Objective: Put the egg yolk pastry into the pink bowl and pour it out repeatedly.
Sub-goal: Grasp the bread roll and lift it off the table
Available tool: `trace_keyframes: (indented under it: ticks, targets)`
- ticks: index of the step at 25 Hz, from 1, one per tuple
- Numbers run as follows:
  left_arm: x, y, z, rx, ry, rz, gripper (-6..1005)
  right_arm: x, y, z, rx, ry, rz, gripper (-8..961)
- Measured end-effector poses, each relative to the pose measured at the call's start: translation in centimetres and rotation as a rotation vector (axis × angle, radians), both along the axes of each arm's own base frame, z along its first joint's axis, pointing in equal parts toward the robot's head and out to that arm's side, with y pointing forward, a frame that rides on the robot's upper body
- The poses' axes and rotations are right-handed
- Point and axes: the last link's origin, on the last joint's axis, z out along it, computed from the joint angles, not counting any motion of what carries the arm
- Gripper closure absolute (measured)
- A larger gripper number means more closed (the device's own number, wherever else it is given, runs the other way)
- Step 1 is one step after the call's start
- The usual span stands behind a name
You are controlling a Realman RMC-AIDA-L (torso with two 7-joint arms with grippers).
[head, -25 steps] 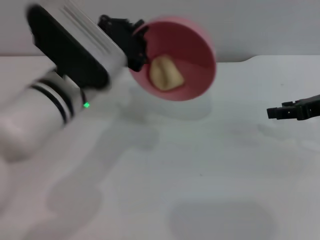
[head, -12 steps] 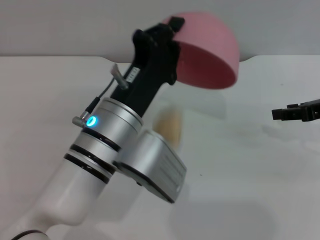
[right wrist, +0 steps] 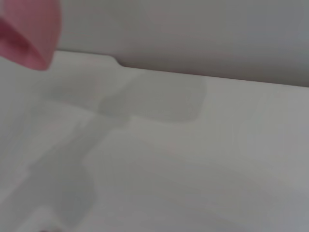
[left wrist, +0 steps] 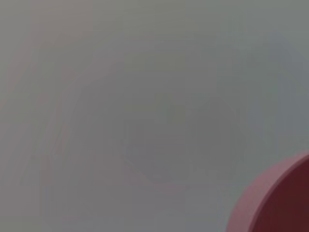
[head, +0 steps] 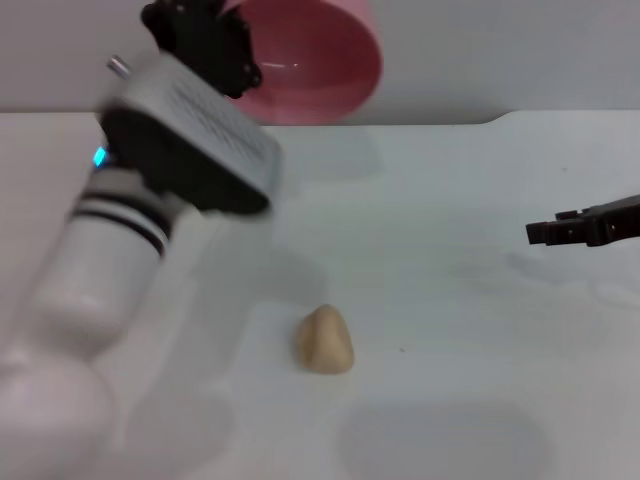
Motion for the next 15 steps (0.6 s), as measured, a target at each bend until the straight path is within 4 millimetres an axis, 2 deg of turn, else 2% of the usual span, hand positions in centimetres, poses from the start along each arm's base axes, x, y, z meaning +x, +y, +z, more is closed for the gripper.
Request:
trace_keyframes:
  ticks: [3,7,11,15]
  targets:
    - [-1.3,1.9,1.6,-0.164,-0.149,0.135,1000,-0.6,0.3,-0.4,-0.016,-0.010,0.022,476]
    - [-2.8,3.3,3.0,-0.404,-0.309,0.212,1000,-1.4,0.8,-0.9,-0.042,-0.024,0.049,481]
    - [-3.9,3.9,4.0,-0.669,-0.470,0.296,1000,-2.3,1.0,-1.7,-0.082,-0.054,0.092,485]
    - [-5.8,4.5,6.1,-0.866,-0.568,0.520,999,-3.3,1.4,-2.3,-0.110,-0.074,0.129,490]
